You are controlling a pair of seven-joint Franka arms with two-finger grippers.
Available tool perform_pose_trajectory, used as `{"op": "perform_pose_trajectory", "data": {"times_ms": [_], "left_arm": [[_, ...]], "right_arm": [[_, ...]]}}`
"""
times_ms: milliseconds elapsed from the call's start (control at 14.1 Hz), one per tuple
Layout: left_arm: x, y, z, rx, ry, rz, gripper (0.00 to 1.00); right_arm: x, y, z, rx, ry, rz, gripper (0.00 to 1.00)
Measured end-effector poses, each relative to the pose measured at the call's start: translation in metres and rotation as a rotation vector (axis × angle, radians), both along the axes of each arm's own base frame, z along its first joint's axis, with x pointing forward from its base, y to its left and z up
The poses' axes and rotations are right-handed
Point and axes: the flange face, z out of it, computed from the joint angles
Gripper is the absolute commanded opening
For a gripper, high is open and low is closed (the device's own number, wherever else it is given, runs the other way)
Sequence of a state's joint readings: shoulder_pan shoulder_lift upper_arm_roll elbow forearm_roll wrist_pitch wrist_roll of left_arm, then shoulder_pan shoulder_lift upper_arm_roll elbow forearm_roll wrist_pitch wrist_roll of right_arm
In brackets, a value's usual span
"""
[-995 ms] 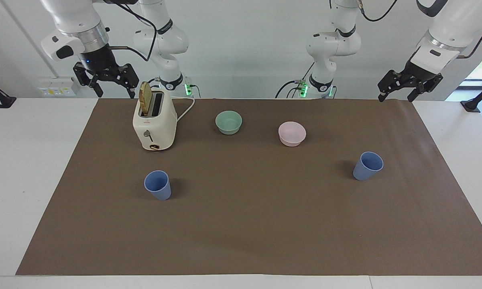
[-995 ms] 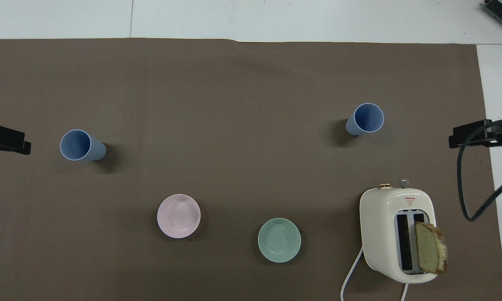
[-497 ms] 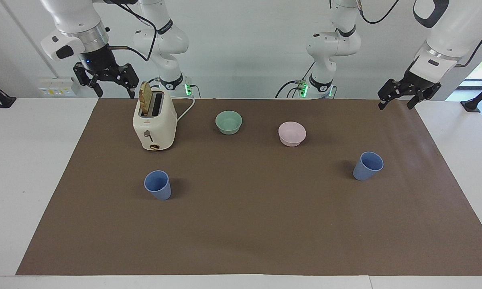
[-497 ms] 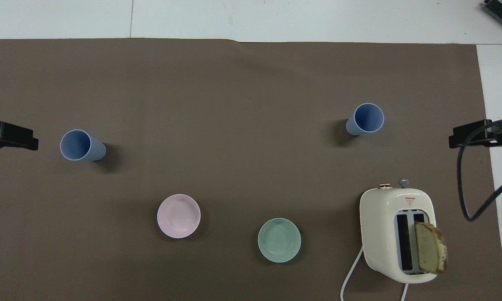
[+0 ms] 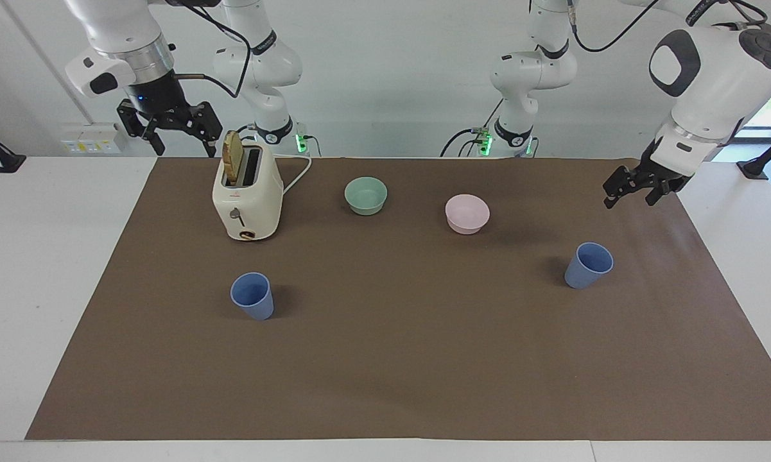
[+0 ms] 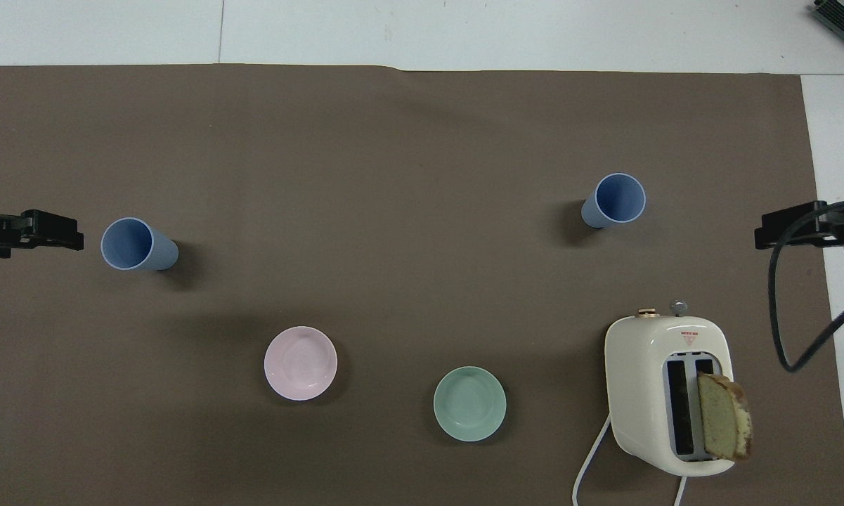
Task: Stack blue cups with both arms
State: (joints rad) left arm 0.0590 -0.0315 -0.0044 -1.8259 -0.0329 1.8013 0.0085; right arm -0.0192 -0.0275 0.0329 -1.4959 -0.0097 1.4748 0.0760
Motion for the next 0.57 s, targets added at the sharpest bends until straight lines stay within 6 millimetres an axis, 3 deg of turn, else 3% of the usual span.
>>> {"op": "perform_pose_trajectory", "data": {"times_ms": [355, 568], "left_arm": [[0.018, 0.020, -0.055, 0.001, -0.001, 0.038, 1.00], [0.024, 0.043, -0.104, 0.002, 0.002, 0.078, 1.00]], "right_arm": [[0.000, 0.000, 0.000, 0.000, 0.000, 0.000, 1.00], [0.000, 0.000, 0.000, 0.000, 0.000, 0.000, 1.00]]}}
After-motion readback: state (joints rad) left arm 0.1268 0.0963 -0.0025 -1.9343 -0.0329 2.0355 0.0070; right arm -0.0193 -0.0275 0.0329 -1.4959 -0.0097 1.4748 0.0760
